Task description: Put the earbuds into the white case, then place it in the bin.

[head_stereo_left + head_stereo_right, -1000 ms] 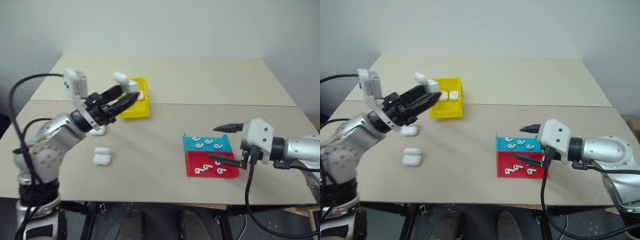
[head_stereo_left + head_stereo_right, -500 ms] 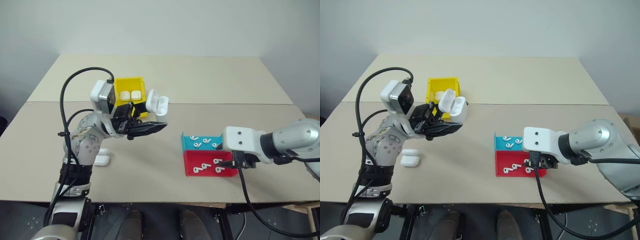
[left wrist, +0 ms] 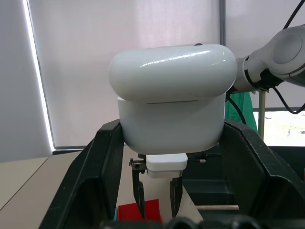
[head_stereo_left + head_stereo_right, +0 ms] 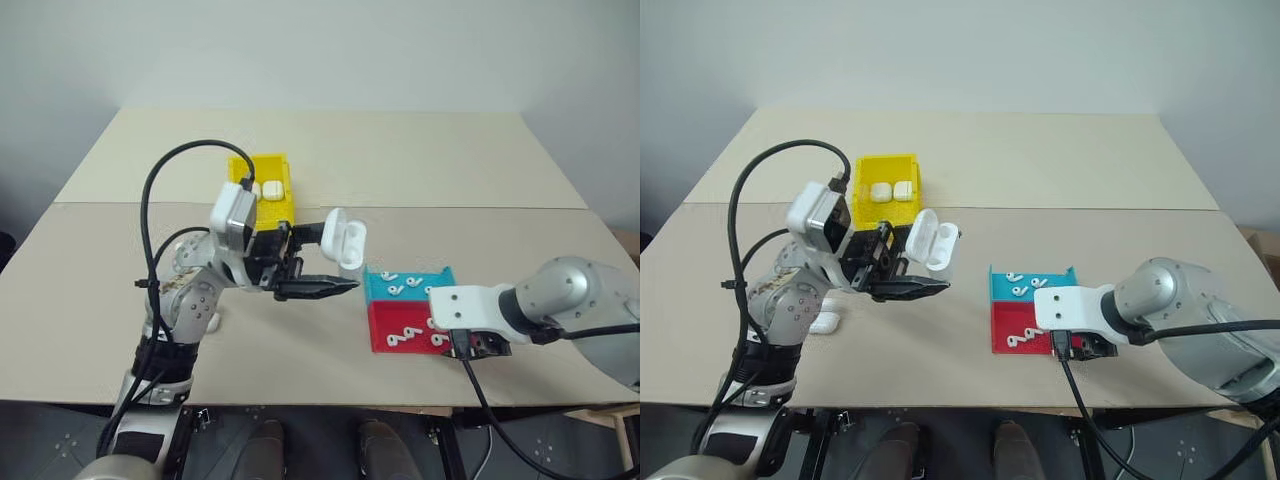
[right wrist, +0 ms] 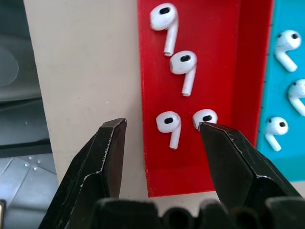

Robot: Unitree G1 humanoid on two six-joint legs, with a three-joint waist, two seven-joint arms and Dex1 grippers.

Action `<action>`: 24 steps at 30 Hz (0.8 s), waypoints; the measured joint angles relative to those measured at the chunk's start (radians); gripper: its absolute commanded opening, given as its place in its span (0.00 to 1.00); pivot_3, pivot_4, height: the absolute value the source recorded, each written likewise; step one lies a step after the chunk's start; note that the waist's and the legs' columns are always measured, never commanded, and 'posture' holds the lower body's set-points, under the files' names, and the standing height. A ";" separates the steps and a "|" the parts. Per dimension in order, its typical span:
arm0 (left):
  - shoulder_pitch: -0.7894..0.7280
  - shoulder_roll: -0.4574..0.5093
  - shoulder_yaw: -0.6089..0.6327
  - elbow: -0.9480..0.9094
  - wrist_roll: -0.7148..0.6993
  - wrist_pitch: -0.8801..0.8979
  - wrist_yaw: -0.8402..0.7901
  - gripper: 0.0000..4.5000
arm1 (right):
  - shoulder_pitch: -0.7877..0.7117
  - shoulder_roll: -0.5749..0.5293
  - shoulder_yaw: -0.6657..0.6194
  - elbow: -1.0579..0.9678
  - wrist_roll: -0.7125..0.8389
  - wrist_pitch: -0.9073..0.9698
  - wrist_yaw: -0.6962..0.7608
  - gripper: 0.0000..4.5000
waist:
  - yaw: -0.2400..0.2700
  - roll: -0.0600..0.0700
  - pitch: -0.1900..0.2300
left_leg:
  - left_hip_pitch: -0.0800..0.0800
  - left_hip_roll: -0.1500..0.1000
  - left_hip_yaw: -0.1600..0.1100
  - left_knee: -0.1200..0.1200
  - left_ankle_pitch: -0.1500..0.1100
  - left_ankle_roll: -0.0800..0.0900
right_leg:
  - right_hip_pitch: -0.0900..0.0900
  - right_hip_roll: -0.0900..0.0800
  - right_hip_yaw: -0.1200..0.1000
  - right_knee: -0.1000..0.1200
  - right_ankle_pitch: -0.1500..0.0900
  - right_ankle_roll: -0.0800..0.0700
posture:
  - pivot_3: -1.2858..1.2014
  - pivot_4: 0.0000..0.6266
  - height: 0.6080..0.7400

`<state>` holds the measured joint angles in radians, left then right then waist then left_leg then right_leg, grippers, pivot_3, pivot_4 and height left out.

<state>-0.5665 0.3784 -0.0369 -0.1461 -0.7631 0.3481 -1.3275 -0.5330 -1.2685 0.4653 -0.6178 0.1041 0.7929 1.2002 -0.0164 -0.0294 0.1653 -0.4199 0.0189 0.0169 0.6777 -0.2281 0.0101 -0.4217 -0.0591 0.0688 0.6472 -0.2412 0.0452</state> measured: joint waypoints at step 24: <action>0.067 0.009 0.003 -0.102 0.004 0.027 0.139 0.61 | 0.025 0.133 0.065 0.164 -0.167 -0.097 0.080 0.65 | 0.003 0.000 0.000 | 0.000 0.000 -0.003 0.000 0.000 0.000 | 0.001 0.000 0.000 0.000 0.000 0.000 | 0.52 0.24 1.00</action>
<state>-0.4997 0.3874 -0.0335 -0.2483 -0.7594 0.3751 -1.1889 -0.5083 -1.1359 0.5305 -0.4543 -0.0633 0.6958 1.2806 -0.0132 -0.0289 0.1650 -0.4198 0.0184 0.0142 0.6780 -0.2281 0.0100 -0.4209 -0.0594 0.0683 0.6471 -0.2413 0.0453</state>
